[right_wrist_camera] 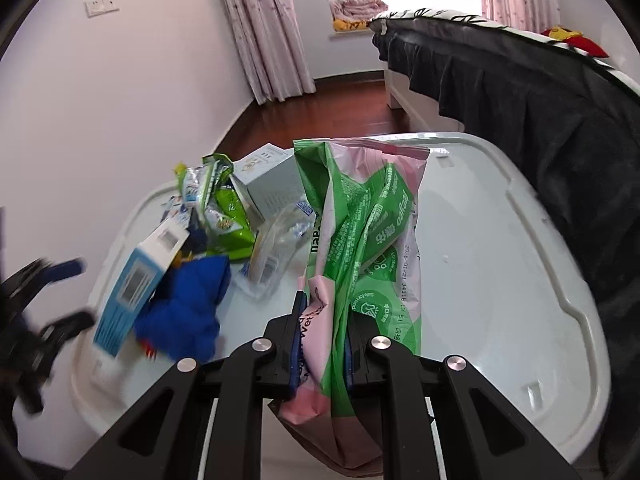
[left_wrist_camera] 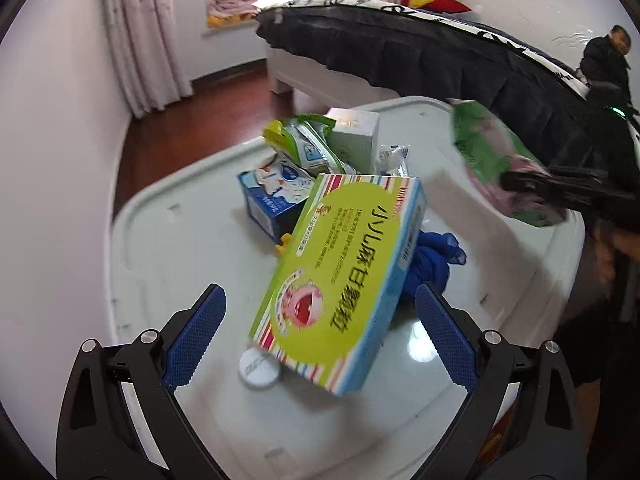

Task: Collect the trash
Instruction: 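Grasp the green-pink snack bag with the right tool while the left tool grasps the yellow-green medicine box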

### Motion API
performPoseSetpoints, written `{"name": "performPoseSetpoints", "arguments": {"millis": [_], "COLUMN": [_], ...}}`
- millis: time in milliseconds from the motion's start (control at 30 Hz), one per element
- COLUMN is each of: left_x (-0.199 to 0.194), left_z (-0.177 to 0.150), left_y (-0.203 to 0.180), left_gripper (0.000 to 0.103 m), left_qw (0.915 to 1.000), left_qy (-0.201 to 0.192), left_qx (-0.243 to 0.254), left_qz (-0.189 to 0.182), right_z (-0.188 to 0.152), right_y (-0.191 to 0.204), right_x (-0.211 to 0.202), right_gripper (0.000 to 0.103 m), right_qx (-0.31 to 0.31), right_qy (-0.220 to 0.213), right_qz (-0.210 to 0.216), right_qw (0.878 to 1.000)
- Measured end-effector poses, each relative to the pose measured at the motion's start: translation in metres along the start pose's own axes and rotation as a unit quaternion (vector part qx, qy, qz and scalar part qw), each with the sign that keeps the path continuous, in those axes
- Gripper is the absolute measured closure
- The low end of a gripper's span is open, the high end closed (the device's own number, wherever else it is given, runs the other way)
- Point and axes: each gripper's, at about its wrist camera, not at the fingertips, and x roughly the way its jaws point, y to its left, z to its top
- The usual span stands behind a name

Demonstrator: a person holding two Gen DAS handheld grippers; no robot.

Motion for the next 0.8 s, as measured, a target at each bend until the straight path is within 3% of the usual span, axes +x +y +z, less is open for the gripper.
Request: {"name": "performPoseSetpoints", "arguments": {"millis": [133,267,500,800], "left_x": [0.021,0.031,0.055,0.062], "left_z": [0.006,0.007,0.005,0.002], "left_y": [0.013,0.014,0.011,0.023], "left_gripper": [0.010,0.010,0.010,0.010], "left_qw": [0.9979,0.9950,0.9916,0.9915], "left_qy": [0.014,0.033,0.066,0.055], "left_qx": [-0.012,0.004,0.030,0.017], "left_qz": [-0.063,-0.094,-0.108,-0.116], "right_z": [-0.007,-0.001,0.003,0.005], "right_y": [-0.009,-0.008,0.000,0.000], "right_x": [-0.011,-0.013,-0.017,-0.021], "right_gripper": [0.088,0.088,0.087,0.087], "right_qx": [0.018,0.010,0.005,0.002], "right_qy": [0.000,-0.010,-0.022,-0.031], "right_qz": [0.019,0.032,0.051,0.056], "right_qw": [1.000,0.999,0.998,0.998]}}
